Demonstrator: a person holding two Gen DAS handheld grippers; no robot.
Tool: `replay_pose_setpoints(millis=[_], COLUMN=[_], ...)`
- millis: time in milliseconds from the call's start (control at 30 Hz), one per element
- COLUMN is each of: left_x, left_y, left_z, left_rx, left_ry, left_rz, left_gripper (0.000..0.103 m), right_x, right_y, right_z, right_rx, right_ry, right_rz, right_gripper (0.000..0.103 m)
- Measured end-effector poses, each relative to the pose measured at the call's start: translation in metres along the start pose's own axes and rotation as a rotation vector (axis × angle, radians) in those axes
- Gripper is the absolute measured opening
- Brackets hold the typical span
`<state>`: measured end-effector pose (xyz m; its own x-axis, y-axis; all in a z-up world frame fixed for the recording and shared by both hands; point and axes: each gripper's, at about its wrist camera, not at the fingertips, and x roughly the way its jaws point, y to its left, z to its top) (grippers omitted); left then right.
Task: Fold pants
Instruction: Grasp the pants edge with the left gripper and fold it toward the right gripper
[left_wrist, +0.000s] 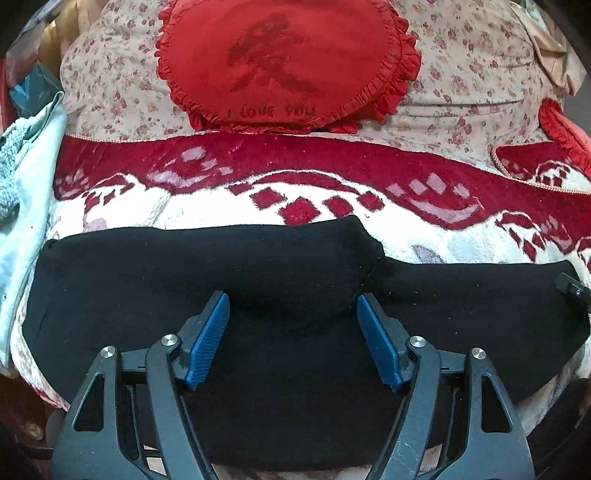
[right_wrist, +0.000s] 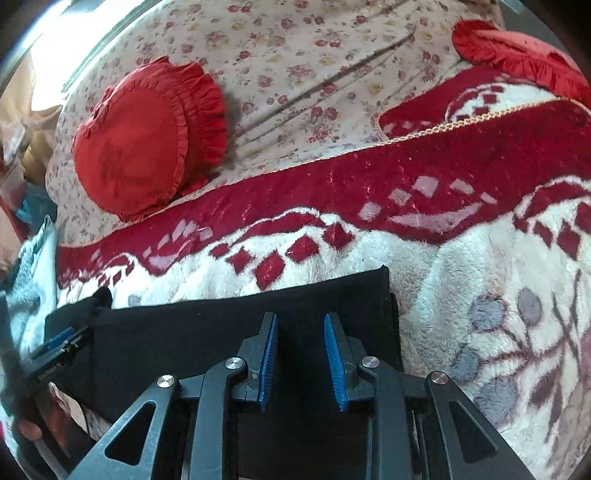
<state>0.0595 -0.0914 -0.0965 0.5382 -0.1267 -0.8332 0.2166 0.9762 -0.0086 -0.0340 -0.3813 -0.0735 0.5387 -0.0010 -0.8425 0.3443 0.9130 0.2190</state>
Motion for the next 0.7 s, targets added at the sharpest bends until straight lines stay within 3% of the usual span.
replay_pose_setpoints(millis=[333, 500, 600, 700], left_x=[-0.034, -0.036, -0.024, -0.021], left_y=[0.004, 0.000, -0.003, -0.011], left_z=[-0.007, -0.024, -0.035, -0.041], left_rx=[-0.010, 0.007, 0.007, 0.043], left_ry=[-0.037, -0.025, 0.024, 0.020], left_rz=[-0.033, -0.038, -0.050, -0.020], left_gripper=[0.072, 0.072, 0.072, 0.072], right_x=[-0.046, -0.042, -0.029, -0.037], right_y=[0.013, 0.006, -0.005, -0.014], right_z=[-0.033, -0.052, -0.058, -0.058], right_rx=[-0.032, -0.023, 0.000, 0.041], right_ry=[0.008, 0.049, 0.084, 0.062], right_rz=[0.024, -0.007, -0.034, -0.007], right_gripper=[0.029, 0.032, 0.032, 0.033])
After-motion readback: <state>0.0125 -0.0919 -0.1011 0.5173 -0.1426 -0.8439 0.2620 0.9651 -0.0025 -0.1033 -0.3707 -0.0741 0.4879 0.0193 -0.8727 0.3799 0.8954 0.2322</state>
